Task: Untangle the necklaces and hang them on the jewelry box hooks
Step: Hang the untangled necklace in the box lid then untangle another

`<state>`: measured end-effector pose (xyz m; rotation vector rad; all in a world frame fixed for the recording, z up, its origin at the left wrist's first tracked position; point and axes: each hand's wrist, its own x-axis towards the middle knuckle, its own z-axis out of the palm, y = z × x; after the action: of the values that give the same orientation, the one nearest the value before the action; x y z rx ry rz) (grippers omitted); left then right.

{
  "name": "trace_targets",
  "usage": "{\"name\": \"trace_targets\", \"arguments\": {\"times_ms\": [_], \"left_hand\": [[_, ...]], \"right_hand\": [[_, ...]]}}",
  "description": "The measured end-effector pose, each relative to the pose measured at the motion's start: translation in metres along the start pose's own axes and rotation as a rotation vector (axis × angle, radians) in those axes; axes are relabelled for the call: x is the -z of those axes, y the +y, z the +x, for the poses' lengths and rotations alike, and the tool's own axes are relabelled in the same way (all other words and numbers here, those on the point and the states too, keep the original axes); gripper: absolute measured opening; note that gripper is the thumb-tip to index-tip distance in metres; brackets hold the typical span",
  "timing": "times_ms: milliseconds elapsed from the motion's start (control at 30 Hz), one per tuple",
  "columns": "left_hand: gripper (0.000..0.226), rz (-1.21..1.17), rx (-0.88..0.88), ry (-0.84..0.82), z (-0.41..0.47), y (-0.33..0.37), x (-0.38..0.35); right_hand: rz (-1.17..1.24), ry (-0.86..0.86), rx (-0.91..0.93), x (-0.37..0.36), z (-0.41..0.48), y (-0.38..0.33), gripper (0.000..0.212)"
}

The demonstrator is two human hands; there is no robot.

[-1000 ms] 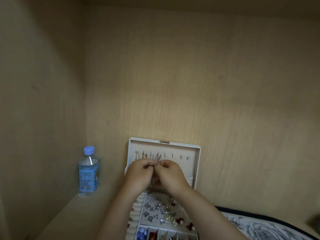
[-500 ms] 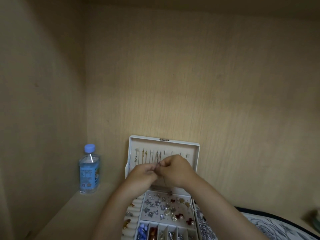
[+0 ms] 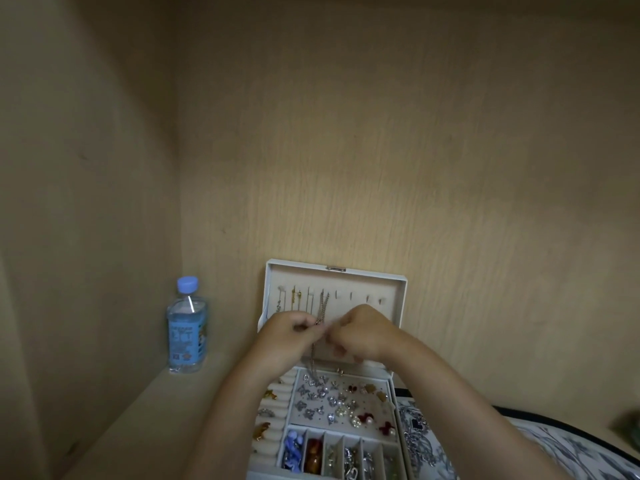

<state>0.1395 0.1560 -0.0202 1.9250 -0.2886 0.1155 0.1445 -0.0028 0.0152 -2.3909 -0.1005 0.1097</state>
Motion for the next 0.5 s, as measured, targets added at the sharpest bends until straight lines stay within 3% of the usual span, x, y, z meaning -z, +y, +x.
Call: {"name": "trace_targets", "arguments": {"times_ms": [133,267,500], "left_hand": [[0.013,-0.011,-0.067,-0.012,0.001,0.002,0.0],[0.005,0.105,-0.13,0.071,0.002,0.001,-0.002],[0.023,0.51,-0.224,0.117,0.005,-0.022,0.002]], "right_hand": [[0.118,-0.1,0.107,-0.019,-0.006,0.009,0.004],[0.234,-0.011,0.063,-0.02,-0.004,0.008,0.026],[0.166,0.245,0.156,-0.001,0.011,0.0,0.027]]}}
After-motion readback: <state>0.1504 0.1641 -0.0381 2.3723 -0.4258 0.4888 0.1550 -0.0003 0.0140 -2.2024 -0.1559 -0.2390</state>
